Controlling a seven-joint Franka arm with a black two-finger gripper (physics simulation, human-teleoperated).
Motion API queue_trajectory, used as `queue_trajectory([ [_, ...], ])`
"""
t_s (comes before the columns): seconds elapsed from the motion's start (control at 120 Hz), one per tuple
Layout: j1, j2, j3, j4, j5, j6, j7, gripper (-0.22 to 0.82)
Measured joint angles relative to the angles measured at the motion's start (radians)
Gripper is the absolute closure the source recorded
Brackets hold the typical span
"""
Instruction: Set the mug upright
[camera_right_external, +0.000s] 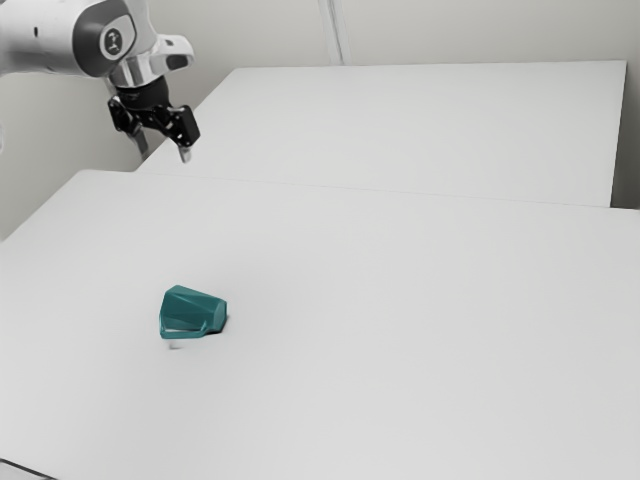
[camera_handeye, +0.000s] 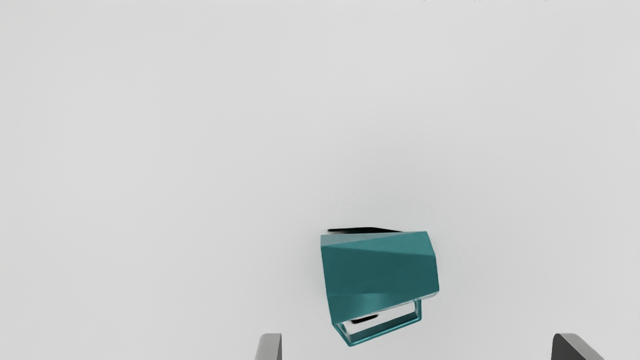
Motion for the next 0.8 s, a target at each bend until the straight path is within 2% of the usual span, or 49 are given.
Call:
queue_trajectory([
  [0.133, 0.003, 0.0, 0.004, -0.001, -0.009, 0.022, 0.007, 0.02],
  [0.233, -0.01, -0.008, 0.081, -0.029, -0.122, 0.04, 0.009, 0.02],
  [0.367, 0.07, -0.116, 0.117, -0.223, -0.244, 0.13, 0.012, 0.02],
  [0.45, 0.112, -0.148, 0.126, -0.32, -0.316, 0.18, 0.017, 0.02],
  [0.617, 0.076, -0.143, 0.197, -0.501, -0.489, 0.3, 0.068, 0.02],
  [0.8, 0.084, -0.093, 0.304, -0.561, -0.653, 0.36, 0.17, 0.02],
])
